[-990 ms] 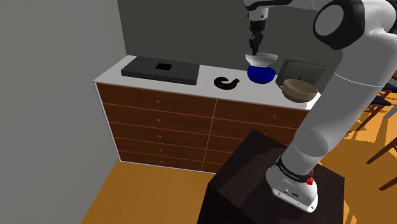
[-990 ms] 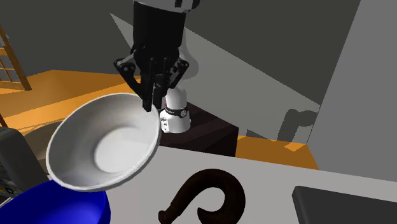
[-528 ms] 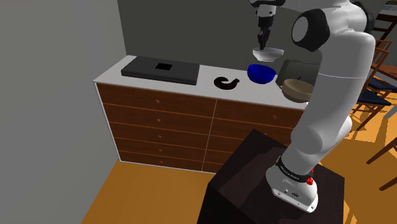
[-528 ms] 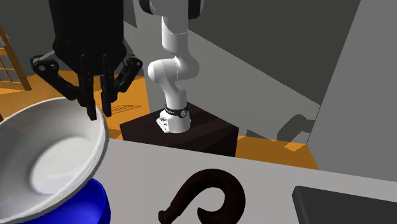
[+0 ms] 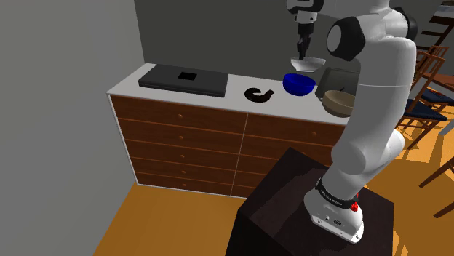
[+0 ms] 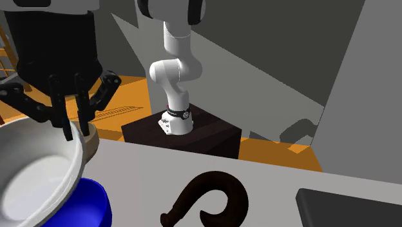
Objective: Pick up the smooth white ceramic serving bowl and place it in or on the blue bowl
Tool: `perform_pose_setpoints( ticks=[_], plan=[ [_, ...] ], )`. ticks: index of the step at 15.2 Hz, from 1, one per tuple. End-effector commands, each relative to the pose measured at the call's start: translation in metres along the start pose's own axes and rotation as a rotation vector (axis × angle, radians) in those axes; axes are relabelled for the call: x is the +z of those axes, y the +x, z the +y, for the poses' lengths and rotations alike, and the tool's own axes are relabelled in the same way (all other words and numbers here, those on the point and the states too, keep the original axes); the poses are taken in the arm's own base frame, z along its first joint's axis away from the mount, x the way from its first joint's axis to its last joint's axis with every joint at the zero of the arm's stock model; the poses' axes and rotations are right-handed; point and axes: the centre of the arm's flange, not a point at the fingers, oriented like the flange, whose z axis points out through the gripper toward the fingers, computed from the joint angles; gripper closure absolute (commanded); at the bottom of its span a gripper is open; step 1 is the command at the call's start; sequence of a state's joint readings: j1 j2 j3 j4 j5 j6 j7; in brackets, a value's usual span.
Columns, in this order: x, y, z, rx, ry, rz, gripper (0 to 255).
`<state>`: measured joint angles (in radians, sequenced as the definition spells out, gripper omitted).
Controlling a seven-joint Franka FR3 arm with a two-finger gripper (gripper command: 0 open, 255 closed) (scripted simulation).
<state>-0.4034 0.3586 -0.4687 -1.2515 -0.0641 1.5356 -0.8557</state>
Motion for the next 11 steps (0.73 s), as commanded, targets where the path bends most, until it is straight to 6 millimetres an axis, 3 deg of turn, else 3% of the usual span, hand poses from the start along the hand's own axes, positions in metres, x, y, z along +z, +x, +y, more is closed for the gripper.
perform_pose_setpoints(
  ticks=[1, 11],
  plan=[
    [0.010, 0.002, -0.002, 0.000, -0.001, 0.001, 255],
    [0.061, 0.012, -0.008, 0.000, -0.001, 0.001, 255]
  ],
)
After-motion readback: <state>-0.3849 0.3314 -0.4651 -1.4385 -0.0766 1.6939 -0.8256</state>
